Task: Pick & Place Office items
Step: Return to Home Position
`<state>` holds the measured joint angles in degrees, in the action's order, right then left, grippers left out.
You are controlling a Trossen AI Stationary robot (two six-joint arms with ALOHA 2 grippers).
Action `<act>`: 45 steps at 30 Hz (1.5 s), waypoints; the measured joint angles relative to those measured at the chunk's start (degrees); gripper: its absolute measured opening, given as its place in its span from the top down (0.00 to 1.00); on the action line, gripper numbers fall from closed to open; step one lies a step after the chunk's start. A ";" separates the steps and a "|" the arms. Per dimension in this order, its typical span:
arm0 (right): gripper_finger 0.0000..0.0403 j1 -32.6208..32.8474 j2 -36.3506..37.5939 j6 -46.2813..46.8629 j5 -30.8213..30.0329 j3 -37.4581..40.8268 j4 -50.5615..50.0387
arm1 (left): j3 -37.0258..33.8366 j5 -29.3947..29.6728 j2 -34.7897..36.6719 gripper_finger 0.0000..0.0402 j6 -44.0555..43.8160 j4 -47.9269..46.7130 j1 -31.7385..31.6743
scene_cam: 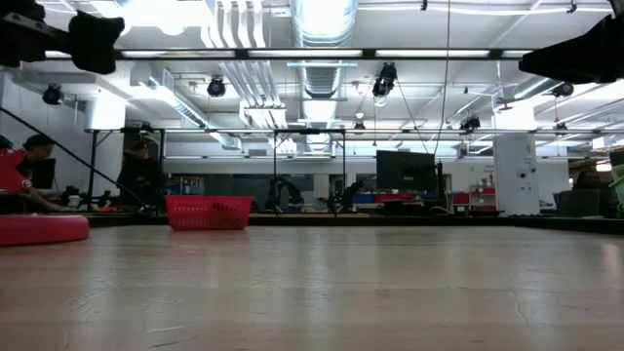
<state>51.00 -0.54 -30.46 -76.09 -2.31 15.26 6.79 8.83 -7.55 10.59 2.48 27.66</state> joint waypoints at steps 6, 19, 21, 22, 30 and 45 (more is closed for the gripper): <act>0.13 0.00 0.00 0.02 0.00 0.00 0.01 | 0.01 1.55 7.38 0.02 5.39 -6.09 5.13; 0.13 -0.02 0.00 -0.02 0.00 0.02 -0.01 | -0.49 -2.48 7.47 0.02 6.18 -9.16 5.13; 0.13 -0.02 0.00 -0.02 0.00 0.02 -0.01 | -1.01 -5.35 7.49 0.02 6.14 -9.20 5.13; 0.13 -0.02 0.00 0.00 0.00 0.02 -0.01 | -1.47 -6.18 7.48 0.02 5.86 -9.38 5.13; 0.13 -0.02 0.00 0.00 0.00 0.02 -0.03 | -4.38 -6.58 7.48 0.02 2.50 -6.58 5.13; 0.13 -0.01 0.00 -0.02 0.00 0.02 -0.02 | -4.73 10.09 7.45 0.02 -4.24 -4.27 5.09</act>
<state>50.99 -0.54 -30.48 -76.09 -2.28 15.24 2.06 18.92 -0.10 6.35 -1.80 32.75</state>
